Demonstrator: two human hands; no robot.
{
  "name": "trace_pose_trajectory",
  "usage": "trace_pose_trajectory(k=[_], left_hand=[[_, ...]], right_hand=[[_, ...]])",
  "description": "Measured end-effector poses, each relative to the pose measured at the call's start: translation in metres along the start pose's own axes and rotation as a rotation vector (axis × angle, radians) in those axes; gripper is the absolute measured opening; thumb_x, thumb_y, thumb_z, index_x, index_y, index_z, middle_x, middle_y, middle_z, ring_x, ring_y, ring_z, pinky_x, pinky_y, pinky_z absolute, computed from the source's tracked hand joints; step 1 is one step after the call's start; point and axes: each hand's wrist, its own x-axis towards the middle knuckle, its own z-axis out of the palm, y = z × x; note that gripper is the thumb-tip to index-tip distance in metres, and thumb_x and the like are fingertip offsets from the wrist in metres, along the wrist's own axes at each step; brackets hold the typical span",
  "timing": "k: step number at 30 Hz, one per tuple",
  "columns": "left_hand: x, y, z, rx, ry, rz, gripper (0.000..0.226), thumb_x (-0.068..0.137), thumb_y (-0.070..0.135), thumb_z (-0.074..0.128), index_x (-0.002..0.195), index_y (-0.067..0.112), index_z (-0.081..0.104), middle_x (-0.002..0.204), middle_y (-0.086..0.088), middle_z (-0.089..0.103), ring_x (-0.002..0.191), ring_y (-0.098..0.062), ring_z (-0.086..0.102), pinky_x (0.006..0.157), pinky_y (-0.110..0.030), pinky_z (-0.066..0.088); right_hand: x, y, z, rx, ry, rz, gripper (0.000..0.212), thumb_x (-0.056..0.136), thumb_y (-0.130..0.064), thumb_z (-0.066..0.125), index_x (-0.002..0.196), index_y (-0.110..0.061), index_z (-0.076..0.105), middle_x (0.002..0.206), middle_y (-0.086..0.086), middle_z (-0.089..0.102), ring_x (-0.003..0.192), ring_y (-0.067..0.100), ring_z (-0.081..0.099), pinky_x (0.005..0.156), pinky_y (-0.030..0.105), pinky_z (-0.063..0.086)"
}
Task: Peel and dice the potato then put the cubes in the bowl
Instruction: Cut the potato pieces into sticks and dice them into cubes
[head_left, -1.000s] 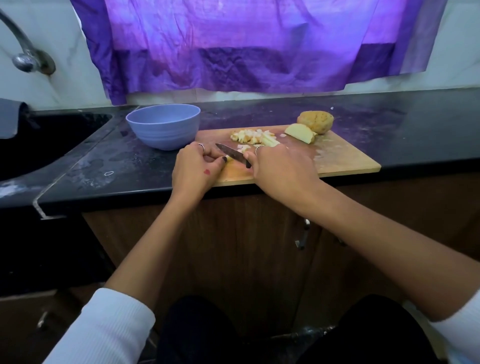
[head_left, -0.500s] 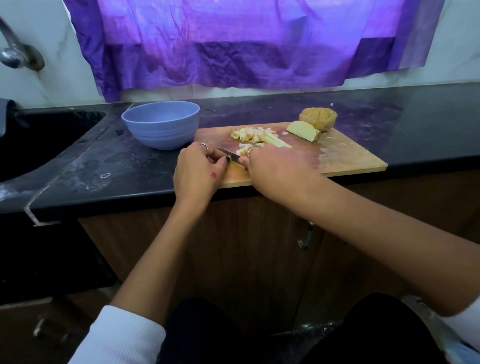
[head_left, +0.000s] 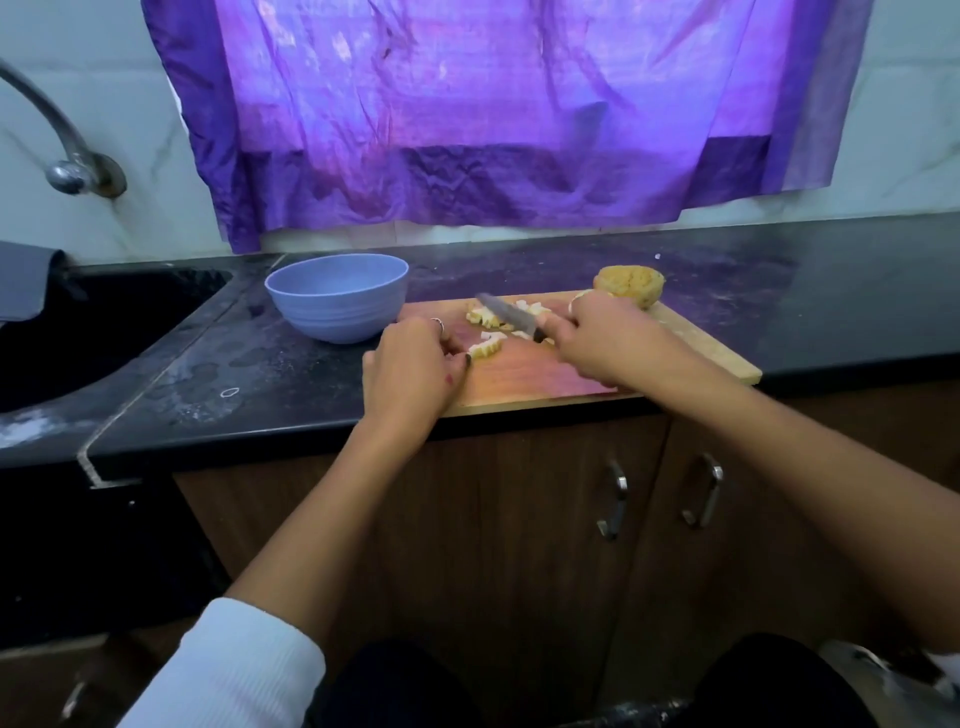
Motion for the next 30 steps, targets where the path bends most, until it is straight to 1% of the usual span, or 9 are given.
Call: trace_pose_trajectory(k=[4,7,11,13,17,22,24,27,30], left_hand=[[0.009,0.011,0.002,0.027,-0.028,0.019,0.012,0.088,0.027,0.067,0.097,0.019,0.071,0.095,0.0,0.069,0.091,-0.02,0.062,0.088,-0.044,0.051],[0.014,0.019,0.008,0.032,-0.022,0.003,0.015,0.091,0.021,0.062,0.101,0.018,0.072,0.096,-0.004,0.07,0.09,-0.022,0.063,0.084,-0.041,0.053],[0.018,0.025,0.016,0.113,-0.04,0.072,0.036,0.086,0.044,0.065,0.106,0.015,0.071,0.092,-0.007,0.071,0.091,-0.025,0.063,0.085,-0.041,0.052],[0.025,0.025,0.018,0.145,-0.07,0.081,0.044,0.081,0.05,0.069,0.104,0.013,0.07,0.09,-0.007,0.071,0.091,-0.025,0.063,0.085,-0.043,0.052],[0.045,0.02,0.022,0.087,-0.134,0.099,0.03,0.079,0.042,0.074,0.092,0.015,0.074,0.088,-0.006,0.071,0.087,-0.021,0.064,0.082,-0.042,0.054],[0.055,0.015,0.032,0.057,-0.093,0.102,0.03,0.086,0.029,0.07,0.111,0.013,0.069,0.105,-0.008,0.068,0.102,-0.025,0.061,0.092,-0.038,0.049],[0.052,0.024,0.035,0.059,-0.056,0.23,0.028,0.09,0.026,0.066,0.115,0.013,0.069,0.116,-0.009,0.065,0.111,-0.026,0.057,0.095,-0.034,0.043],[0.053,0.039,0.036,0.076,-0.143,0.599,0.032,0.088,-0.001,0.056,0.114,0.011,0.07,0.12,-0.007,0.066,0.114,-0.026,0.056,0.096,-0.027,0.038],[0.065,0.045,0.035,0.326,-0.31,0.824,0.054,0.079,-0.014,0.049,0.123,0.013,0.066,0.128,-0.004,0.063,0.127,-0.026,0.049,0.104,-0.04,0.04]], right_hand=[[-0.004,0.017,-0.021,0.159,-0.052,0.111,0.038,0.103,-0.029,0.036,0.104,0.0,0.061,0.073,0.012,0.056,0.046,0.019,0.043,0.041,0.023,0.035],[-0.009,0.026,-0.022,0.198,-0.06,0.126,0.044,0.103,-0.034,0.035,0.103,0.001,0.062,0.069,0.01,0.054,0.046,0.018,0.042,0.042,0.024,0.034],[-0.016,0.039,-0.022,0.249,-0.034,0.096,0.046,0.102,-0.04,0.035,0.102,-0.002,0.062,0.064,0.006,0.051,0.047,0.016,0.042,0.042,0.024,0.035],[-0.019,0.044,-0.02,0.257,-0.038,0.086,0.046,0.102,-0.04,0.035,0.1,-0.003,0.063,0.064,0.005,0.052,0.049,0.015,0.044,0.043,0.026,0.036],[-0.017,0.058,-0.016,0.278,0.007,0.077,0.042,0.101,-0.039,0.039,0.095,-0.005,0.063,0.069,0.007,0.054,0.055,0.017,0.047,0.047,0.027,0.036],[-0.004,0.074,-0.008,0.175,0.176,0.103,0.039,0.099,-0.041,0.042,0.076,-0.011,0.051,0.078,0.008,0.053,0.077,0.029,0.052,0.055,0.031,0.031],[0.002,0.076,-0.006,0.187,0.192,0.105,0.037,0.099,-0.042,0.042,0.083,-0.011,0.052,0.085,0.01,0.053,0.08,0.03,0.052,0.061,0.032,0.033],[0.007,0.077,-0.006,0.272,0.185,0.114,0.037,0.1,-0.041,0.041,0.085,-0.01,0.055,0.08,0.008,0.053,0.075,0.026,0.05,0.052,0.031,0.03],[0.01,0.078,-0.003,0.413,0.16,0.123,0.042,0.1,-0.043,0.041,0.1,-0.007,0.062,0.086,0.009,0.06,0.062,0.019,0.05,0.049,0.026,0.034]])
